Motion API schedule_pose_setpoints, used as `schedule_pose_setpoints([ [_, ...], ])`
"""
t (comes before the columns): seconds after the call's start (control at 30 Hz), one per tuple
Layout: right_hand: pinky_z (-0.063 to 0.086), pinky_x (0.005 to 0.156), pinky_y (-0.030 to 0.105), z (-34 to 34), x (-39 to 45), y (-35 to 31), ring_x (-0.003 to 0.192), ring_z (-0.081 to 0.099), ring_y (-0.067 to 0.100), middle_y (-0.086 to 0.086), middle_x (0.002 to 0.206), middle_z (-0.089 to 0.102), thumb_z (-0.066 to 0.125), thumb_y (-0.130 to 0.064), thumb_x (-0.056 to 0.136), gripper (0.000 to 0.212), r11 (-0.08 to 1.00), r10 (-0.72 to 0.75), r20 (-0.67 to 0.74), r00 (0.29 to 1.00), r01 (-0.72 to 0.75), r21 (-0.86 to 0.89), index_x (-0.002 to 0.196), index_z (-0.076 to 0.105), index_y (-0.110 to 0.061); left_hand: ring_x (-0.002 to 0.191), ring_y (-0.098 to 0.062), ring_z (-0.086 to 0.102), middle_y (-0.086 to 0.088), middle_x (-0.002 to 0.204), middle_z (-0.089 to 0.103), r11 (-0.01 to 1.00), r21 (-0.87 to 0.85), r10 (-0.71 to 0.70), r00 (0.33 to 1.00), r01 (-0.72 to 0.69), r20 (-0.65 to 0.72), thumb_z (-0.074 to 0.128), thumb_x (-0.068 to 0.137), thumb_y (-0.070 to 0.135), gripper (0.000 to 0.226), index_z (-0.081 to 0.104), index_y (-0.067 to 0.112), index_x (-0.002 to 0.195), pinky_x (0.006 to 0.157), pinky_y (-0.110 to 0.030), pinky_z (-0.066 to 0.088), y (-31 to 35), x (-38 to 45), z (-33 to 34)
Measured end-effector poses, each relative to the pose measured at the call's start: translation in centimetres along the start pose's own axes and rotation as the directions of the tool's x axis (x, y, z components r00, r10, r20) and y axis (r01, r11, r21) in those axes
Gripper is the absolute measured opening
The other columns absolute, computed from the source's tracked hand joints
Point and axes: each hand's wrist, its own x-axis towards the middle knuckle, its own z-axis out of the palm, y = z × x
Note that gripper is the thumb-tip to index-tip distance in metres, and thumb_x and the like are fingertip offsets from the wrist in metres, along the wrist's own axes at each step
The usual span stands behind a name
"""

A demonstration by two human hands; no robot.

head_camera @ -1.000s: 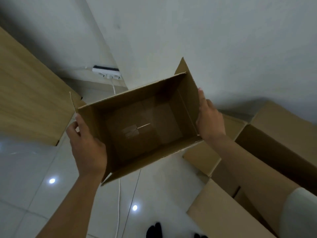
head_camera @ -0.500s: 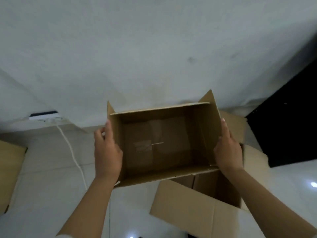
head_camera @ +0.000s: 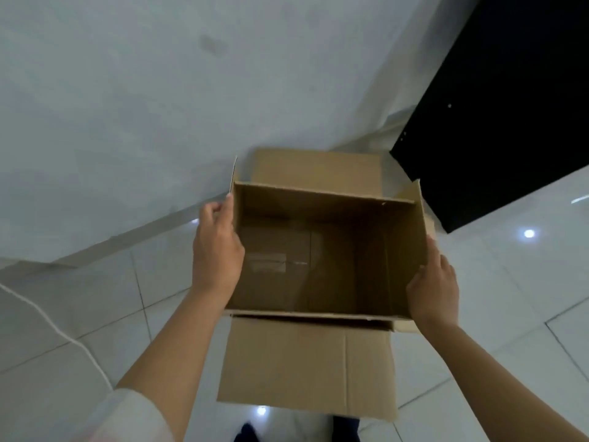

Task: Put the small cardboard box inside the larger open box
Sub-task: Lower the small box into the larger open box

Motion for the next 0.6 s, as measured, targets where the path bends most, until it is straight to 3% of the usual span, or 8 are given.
schedule_pose_setpoints([
  [0.13,0.040,0.095,0.054,0.1,0.2,1.8,0.113,0.046,0.036,0.018,0.126,0.049,0.038,-0.002,0.091,0.055,0.999,0.043,-0.042,0.998,-0.042,0.017,0.140,0.022,-0.022,0.084,-0.028,0.055,-0.019,0.117,0.047,1.000,0.008,0.022,0.998,-0.023,0.054,0.044,0.086,-0.006,0.051,0.037,0.008,0.135,0.072,-0.034,0.049,0.4,-0.4,1.8],
  [0.27,0.039,0.097,0.053,0.2,0.9,3.7,0.115,0.044,0.034,0.017,0.129,0.047,0.038,-0.005,0.092,0.055,0.998,0.065,0.012,0.998,-0.065,-0.010,0.141,0.020,-0.021,0.079,-0.019,0.049,-0.019,0.120,0.047,1.000,-0.022,-0.013,0.995,0.016,0.097,0.045,0.087,-0.004,0.052,0.034,0.009,0.136,0.068,-0.029,0.046,0.3,-1.6,4.7],
  [0.47,0.037,0.102,0.048,5.7,1.2,6.9,0.116,0.045,0.034,0.017,0.129,0.050,0.041,-0.006,0.091,0.056,0.987,0.007,0.048,0.999,0.001,-0.159,0.142,0.020,-0.013,0.079,-0.017,0.047,-0.021,0.120,0.047,0.999,0.007,-0.035,0.992,0.034,0.121,0.047,0.086,-0.004,0.054,0.033,0.008,0.136,0.068,-0.028,0.045,-3.2,-2.3,10.2],
  [0.6,0.039,0.098,0.046,10.1,1.7,8.9,0.110,0.047,0.036,0.020,0.122,0.053,0.043,-0.006,0.089,0.055,0.964,-0.023,0.025,0.999,0.029,-0.265,0.141,0.023,-0.009,0.083,-0.027,0.054,-0.023,0.121,0.047,0.999,0.035,-0.037,0.988,0.032,0.153,0.048,0.085,-0.006,0.055,0.032,0.006,0.137,0.068,-0.030,0.046,-6.3,-3.3,14.2],
])
